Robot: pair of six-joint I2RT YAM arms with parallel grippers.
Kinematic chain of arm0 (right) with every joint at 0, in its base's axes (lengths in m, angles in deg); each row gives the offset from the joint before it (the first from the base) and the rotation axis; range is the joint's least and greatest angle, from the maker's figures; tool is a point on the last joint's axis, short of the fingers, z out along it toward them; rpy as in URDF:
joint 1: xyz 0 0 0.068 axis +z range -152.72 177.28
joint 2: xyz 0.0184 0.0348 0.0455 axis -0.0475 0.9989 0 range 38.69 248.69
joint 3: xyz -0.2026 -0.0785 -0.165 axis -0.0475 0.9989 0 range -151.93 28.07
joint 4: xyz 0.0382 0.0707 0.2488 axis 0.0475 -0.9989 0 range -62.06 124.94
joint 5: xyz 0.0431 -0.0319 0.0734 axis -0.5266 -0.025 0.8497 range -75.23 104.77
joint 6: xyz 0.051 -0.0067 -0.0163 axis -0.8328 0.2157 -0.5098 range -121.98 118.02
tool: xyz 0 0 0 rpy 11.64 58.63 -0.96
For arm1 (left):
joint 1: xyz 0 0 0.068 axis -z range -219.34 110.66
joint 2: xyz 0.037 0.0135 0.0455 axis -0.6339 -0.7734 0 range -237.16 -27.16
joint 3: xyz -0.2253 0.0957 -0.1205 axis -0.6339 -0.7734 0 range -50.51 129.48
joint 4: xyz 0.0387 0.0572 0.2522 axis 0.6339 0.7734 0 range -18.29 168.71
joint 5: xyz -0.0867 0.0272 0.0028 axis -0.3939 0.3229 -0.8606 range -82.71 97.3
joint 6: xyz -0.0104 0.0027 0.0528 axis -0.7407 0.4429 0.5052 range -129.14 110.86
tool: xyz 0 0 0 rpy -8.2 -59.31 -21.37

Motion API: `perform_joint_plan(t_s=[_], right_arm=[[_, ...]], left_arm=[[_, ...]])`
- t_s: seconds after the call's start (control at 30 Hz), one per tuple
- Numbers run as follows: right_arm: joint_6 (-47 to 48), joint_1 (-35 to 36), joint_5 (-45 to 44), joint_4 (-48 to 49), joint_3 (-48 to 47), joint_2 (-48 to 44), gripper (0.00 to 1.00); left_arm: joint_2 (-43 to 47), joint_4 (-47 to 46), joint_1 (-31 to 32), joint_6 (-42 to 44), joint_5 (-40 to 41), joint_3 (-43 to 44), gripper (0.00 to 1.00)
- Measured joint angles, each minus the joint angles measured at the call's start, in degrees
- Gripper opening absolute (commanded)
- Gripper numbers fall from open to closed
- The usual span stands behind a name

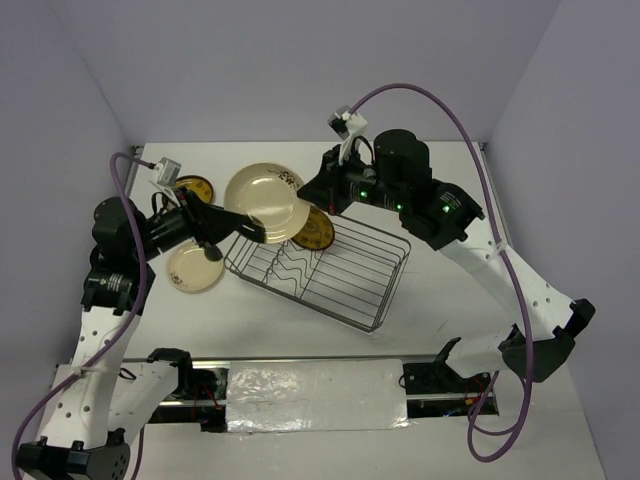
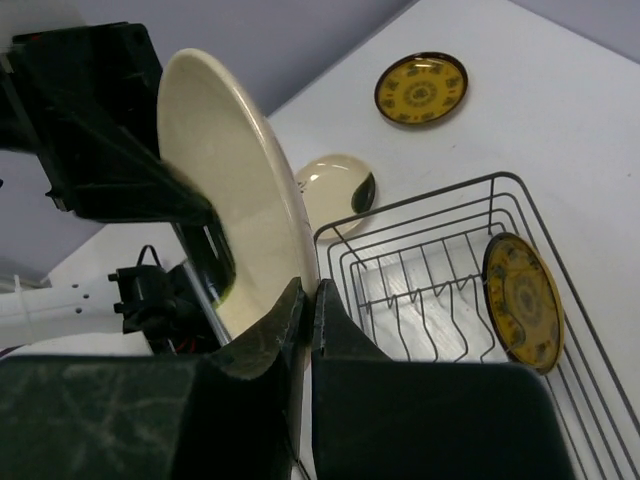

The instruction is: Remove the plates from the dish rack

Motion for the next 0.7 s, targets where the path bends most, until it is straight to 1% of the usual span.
perform_joint_plan(t_s=[0.03, 0.07, 0.1, 0.13, 0.17, 0.2, 0.23, 0.27, 0.33, 0.4, 0.53, 0.6, 0.7], right_arm=[[-0.46, 0.00, 0.37, 0.33, 0.46, 0.00, 0.00], [-0.76, 0.00, 0.46, 0.63, 1.01, 0.00, 0.01], [-0.85, 0.00, 1.18, 0.79, 1.49, 0.02, 0.04], [-0.98, -0.02, 1.86, 1.05, 2.05, 0.07, 0.16], [-1.11, -0.13, 2.43, 1.64, 2.45, 0.24, 0.57], [-1.77, -0.26, 3.13, 1.97, 2.60, 0.48, 0.83], [-2.01, -0.44, 4.20, 2.01, 2.69, 0.63, 1.00], [-2.54, -0.50, 4.37, 2.03, 2.86, 0.72, 1.00], [-3.08, -0.92, 3.67, 2.73, 3.63, 0.48, 1.00], [-4.55, -2.64, 2.71, 3.96, 6.29, -0.96, 1.00], [-6.80, -9.42, 1.60, 5.07, 13.29, -5.07, 1.00], [-6.86, -10.91, 1.20, 5.05, 14.95, -6.10, 1.00], [-6.29, -11.08, 1.14, 4.98, 16.65, -7.10, 1.00]], left_arm=[[-0.35, 0.02, 0.17, -0.07, -0.04, -0.02, 0.16], [-0.44, 0.15, 0.37, -0.28, 0.02, 0.02, 0.07], [-0.50, 0.46, 0.50, -0.48, 0.79, 0.07, 0.00], [-0.55, 0.94, 0.50, -1.11, 1.81, 0.22, 0.00], [-0.59, 1.81, 0.52, -1.51, 3.08, 0.26, 0.00], [-0.61, 2.54, 0.59, -1.73, 4.04, 0.26, 0.00], [-0.50, 3.67, 0.68, -1.86, 6.86, 0.26, 0.00], [-0.50, 5.16, 0.61, -2.49, 10.10, 0.26, 0.00], [-0.39, 10.21, 0.00, -5.07, 19.74, 0.31, 0.00], [0.13, 16.70, -2.51, -8.76, 29.07, -0.02, 0.00], [5.66, 24.57, -13.49, -15.19, 42.77, -5.51, 0.00], [7.63, 27.56, -16.85, -17.09, 46.90, -7.58, 0.01], [8.33, 27.63, -18.86, -19.63, 50.53, -10.67, 0.04]])
